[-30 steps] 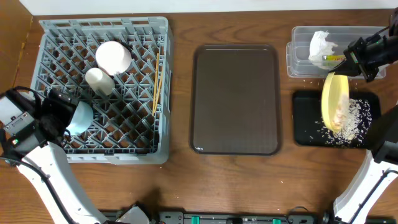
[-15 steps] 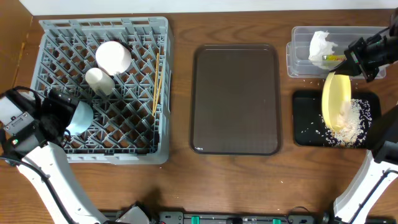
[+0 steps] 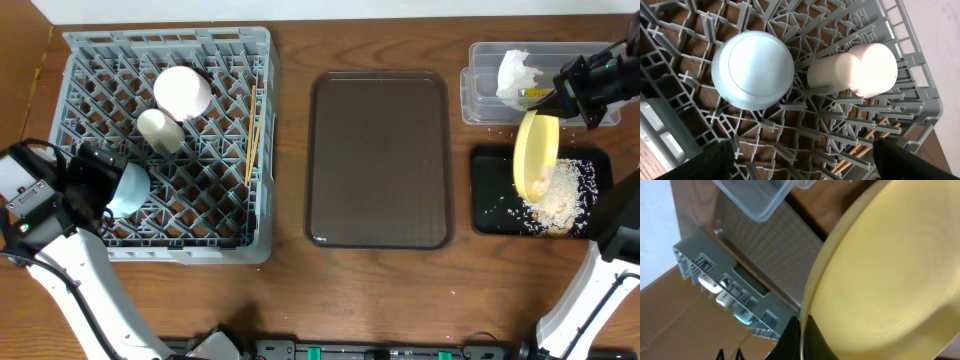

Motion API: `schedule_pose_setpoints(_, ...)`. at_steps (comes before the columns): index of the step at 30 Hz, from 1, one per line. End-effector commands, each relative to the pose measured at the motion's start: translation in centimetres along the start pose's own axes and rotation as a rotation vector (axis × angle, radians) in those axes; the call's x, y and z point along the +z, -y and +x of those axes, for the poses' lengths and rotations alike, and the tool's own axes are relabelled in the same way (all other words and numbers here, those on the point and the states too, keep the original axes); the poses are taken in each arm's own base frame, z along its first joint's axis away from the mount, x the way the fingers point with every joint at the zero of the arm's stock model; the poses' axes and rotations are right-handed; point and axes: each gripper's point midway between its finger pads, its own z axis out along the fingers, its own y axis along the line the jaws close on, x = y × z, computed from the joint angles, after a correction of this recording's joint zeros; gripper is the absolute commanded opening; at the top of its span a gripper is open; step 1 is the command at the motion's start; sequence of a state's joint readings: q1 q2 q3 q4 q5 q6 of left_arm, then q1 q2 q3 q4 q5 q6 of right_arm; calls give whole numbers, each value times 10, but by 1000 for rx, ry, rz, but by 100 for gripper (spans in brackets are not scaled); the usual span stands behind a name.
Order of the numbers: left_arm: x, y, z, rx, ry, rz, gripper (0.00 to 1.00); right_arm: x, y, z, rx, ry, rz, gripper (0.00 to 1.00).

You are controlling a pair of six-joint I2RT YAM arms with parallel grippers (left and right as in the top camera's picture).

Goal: Sort waste into correct bins and load items into the dishwasher
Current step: 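Tilt the yellow plate over the black tray to dump the rice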

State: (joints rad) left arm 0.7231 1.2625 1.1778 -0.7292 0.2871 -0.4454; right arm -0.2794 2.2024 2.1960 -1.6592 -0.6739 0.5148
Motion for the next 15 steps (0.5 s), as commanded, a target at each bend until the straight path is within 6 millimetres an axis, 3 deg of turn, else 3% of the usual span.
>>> schedule_pose_setpoints(1,1,1,1,1,-7,6,90,-6,-1,6,15,-15,-22,1)
schedule_pose_setpoints(4,1,1,1,2,-7,6,90,-4,0,-9,27,45,-3,1)
schedule_pose_setpoints(12,1,1,0,2,-7,6,90,-4,3,5,42,-12,2,1)
schedule_pose_setpoints(15,1,1,1,1,-7,6,90,-7,-12,16,-64,-64,-92,1)
